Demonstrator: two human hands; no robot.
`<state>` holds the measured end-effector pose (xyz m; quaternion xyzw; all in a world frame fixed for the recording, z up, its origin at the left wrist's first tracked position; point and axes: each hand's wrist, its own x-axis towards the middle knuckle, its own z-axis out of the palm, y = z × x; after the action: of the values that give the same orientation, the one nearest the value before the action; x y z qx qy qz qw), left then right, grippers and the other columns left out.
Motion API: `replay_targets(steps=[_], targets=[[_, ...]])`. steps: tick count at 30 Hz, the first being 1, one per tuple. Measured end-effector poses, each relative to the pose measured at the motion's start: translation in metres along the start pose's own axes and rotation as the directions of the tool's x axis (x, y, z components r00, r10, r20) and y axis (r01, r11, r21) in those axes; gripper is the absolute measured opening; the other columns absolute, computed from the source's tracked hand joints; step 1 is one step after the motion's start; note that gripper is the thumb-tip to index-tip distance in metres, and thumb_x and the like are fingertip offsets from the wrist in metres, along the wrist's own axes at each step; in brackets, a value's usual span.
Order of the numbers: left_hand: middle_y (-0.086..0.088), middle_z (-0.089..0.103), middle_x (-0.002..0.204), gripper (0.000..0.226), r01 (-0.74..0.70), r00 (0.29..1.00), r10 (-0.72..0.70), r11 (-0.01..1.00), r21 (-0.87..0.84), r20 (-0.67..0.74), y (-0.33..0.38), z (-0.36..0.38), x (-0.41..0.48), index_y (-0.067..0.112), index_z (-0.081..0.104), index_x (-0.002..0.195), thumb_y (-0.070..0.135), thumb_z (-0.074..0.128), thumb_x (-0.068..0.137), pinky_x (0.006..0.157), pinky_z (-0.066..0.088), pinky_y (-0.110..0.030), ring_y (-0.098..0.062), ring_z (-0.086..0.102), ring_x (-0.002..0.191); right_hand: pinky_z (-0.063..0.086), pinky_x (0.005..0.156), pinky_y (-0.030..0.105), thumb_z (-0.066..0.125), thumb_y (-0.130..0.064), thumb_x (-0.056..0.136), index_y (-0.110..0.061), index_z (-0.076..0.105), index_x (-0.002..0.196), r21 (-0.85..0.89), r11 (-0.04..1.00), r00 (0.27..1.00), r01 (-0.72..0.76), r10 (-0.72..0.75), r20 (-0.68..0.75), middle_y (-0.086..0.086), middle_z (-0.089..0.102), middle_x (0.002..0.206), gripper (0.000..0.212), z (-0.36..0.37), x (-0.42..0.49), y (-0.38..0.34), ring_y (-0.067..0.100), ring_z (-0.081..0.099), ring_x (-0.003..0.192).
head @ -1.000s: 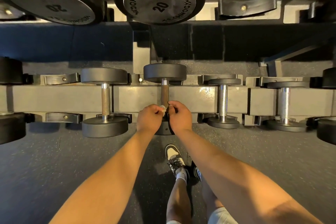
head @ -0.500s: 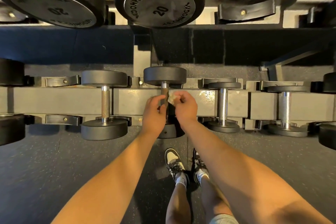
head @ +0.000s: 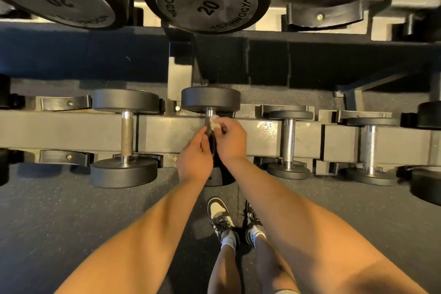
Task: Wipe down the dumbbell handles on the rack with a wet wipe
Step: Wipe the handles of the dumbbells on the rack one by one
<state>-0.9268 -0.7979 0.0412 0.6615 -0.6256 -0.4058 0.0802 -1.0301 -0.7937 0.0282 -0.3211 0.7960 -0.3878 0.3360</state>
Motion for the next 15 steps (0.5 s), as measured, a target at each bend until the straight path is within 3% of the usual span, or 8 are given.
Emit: replay_targets(steps=[6, 9, 15], targets=[[0.001, 0.068, 0.126, 0.041, 0.027, 1.0, -0.027, 0.999, -0.045, -0.001, -0.001, 0.001, 0.0, 0.044, 0.047, 0.145, 0.046, 0.03, 0.109, 0.09, 0.048, -0.035, -0.024, 0.063, 0.114, 0.038, 0.078, 0.002, 0.063, 0.004, 0.089, -0.01, 0.073, 0.101, -0.039, 0.999, 1.0, 0.02, -0.02, 0.0, 0.006, 0.063, 0.104, 0.021, 0.007, -0.002, -0.002, 0.014, 0.058, 0.093], [0.001, 0.068, 0.127, 0.041, 0.037, 0.999, -0.037, 0.998, -0.049, 0.002, 0.0, -0.001, 0.0, 0.041, 0.048, 0.146, 0.045, 0.031, 0.109, 0.086, 0.043, -0.03, -0.023, 0.062, 0.115, 0.041, 0.08, 0.004, 0.063, 0.007, 0.086, -0.01, 0.075, 0.1, -0.065, 0.998, 0.998, 0.024, -0.02, 0.059, 0.004, 0.064, 0.099, 0.025, 0.002, -0.015, 0.01, 0.011, 0.058, 0.089], [0.004, 0.066, 0.131, 0.043, 0.015, 1.0, -0.013, 0.998, -0.065, 0.019, -0.003, -0.003, -0.001, 0.04, 0.047, 0.147, 0.046, 0.029, 0.108, 0.094, 0.047, -0.034, -0.02, 0.06, 0.118, 0.033, 0.087, -0.005, 0.066, -0.005, 0.093, -0.011, 0.072, 0.118, 0.022, 0.999, 1.0, 0.027, -0.027, 0.0, 0.003, 0.061, 0.117, 0.026, 0.006, 0.012, -0.011, 0.007, 0.055, 0.103]])
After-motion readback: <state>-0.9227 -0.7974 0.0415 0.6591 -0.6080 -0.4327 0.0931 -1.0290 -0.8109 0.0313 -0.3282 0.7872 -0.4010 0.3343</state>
